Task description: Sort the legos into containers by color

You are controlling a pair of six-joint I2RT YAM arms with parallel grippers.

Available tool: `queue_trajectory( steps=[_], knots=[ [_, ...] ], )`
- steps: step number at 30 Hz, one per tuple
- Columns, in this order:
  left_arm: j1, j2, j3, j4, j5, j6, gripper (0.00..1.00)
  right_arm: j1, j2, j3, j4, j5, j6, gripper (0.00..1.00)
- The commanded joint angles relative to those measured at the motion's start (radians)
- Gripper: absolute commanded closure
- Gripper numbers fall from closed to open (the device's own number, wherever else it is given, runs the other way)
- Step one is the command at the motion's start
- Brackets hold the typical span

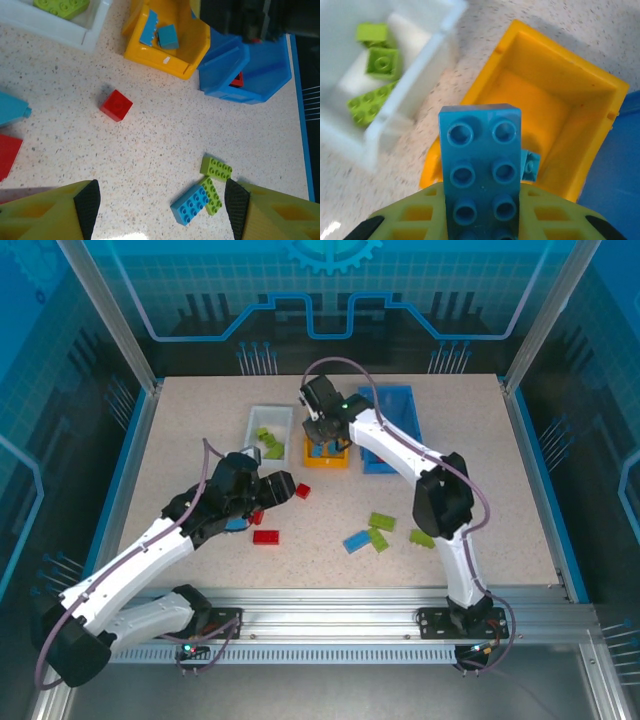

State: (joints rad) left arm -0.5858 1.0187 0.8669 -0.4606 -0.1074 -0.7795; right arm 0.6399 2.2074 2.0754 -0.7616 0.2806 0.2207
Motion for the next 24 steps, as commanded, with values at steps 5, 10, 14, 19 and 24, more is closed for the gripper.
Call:
queue_trajectory(
  steps=[5,10,14,19,24],
  knots=[
    [-0.008,0.012,0.035,0.032,-0.023,0.045,0.29,-0.079,0.227,0.264,-0.147,-0.081,0.133,0.71],
    [-0.009,0.01,0.011,-0.006,-0.038,0.044,0.29,-0.086,0.314,0.385,-0.22,-0.094,0.14,0.54],
    [-0.008,0.008,0.003,-0.064,-0.046,0.052,0.28,-0.073,0.234,0.291,-0.156,-0.095,0.129,0.47],
    [-0.01,-0.009,-0.016,-0.107,-0.055,0.071,0.29,-0.053,0.094,0.198,-0.09,-0.08,0.115,0.48],
    [-0.011,0.011,-0.018,-0.144,-0.033,0.105,0.29,-0.018,-0.083,0.088,-0.029,-0.053,0.111,0.53]
  ],
)
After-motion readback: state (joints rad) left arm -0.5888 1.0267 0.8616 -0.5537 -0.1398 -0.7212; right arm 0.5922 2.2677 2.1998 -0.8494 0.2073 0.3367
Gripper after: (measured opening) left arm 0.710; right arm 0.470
